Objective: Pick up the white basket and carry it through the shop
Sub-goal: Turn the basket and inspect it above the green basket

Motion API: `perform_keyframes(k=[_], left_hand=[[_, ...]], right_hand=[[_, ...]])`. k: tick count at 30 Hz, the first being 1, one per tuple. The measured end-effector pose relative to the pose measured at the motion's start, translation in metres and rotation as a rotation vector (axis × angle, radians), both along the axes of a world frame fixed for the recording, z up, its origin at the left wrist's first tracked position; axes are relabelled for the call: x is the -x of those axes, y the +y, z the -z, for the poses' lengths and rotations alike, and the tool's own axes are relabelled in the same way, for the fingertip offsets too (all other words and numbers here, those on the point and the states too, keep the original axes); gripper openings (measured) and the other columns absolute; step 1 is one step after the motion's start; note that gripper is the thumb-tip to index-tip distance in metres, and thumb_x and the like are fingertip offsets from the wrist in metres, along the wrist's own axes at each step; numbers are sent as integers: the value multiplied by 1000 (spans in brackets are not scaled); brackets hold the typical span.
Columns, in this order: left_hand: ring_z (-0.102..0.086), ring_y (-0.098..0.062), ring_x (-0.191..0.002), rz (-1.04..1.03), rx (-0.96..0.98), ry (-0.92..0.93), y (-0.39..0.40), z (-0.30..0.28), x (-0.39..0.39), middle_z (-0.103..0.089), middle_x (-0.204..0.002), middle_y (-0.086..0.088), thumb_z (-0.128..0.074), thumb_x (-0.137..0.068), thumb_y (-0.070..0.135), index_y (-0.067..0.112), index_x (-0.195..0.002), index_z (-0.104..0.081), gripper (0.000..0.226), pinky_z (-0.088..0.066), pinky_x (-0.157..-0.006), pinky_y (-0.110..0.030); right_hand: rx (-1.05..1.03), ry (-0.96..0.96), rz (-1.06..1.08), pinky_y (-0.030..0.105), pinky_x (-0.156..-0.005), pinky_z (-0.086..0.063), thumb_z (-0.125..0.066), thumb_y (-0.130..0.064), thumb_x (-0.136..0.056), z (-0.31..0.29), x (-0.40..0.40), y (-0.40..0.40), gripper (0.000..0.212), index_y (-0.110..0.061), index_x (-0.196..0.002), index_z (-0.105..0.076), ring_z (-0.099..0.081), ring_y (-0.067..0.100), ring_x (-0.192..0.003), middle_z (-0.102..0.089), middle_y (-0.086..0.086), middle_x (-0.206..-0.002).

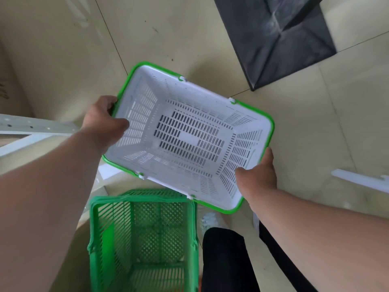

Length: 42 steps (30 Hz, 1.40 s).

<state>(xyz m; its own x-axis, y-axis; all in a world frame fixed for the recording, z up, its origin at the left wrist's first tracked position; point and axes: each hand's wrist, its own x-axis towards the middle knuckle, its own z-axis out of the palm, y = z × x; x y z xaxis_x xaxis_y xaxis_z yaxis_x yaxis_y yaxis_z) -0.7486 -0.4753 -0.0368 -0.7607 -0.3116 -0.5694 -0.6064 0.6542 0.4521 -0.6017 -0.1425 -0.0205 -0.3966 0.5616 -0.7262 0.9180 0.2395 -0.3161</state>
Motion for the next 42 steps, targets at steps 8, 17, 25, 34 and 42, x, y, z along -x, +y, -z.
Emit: perform_keyframes(k=[8, 17, 25, 34, 42], left_hand=[[-60, -29, -100, 137, 75, -11, 5, 5, -6, -63, -124, -5, -74, -80, 12, 22, -157, -46, 82, -45, -82, -33], [-56, -33, -130, 204, 93, -25, 7, 14, -10, -54, -148, -11, -74, -78, 7, 16, -163, -35, 94, -43, -103, -33], [-59, -34, -107, 188, 37, -29, 3, 28, -12, -54, -141, -8, -70, -75, 5, 33, -157, -25, 98, -49, -80, -34], [-66, -35, -110, 102, -33, 2, 8, 3, -24, -61, -132, -3, -70, -67, 8, 48, -147, -30, 98, -64, -85, -53], [-63, -35, -116, 57, -45, 53, 4, -23, -20, -58, -137, -4, -68, -67, 9, 48, -149, -32, 98, -63, -89, -51]], right_hand=[[7, -43, -88, 45, -105, -53, -69, -18, -79, 7, 0, 3, 102, -27, -166, -15, -60, 32, -129, -50, 7, -149], [-51, -177, -210, 39, -101, -45, -67, -20, -97, 17, 6, -5, 114, -22, -166, 24, -53, 35, -132, -25, 17, -165], [-108, -179, -102, 45, -100, -50, -72, -19, -92, 34, 6, -15, 118, -30, -167, 19, -56, 40, -127, -27, 15, -159], [-121, -114, 180, 54, -100, -56, -68, -17, -83, 32, 22, -11, 114, -50, -165, 4, -63, 39, -120, -53, 12, -147], [-173, -84, 161, 58, -100, -54, -69, -19, -82, 8, 36, -19, 114, -53, -162, 5, -60, 39, -118, -45, 15, -142]])
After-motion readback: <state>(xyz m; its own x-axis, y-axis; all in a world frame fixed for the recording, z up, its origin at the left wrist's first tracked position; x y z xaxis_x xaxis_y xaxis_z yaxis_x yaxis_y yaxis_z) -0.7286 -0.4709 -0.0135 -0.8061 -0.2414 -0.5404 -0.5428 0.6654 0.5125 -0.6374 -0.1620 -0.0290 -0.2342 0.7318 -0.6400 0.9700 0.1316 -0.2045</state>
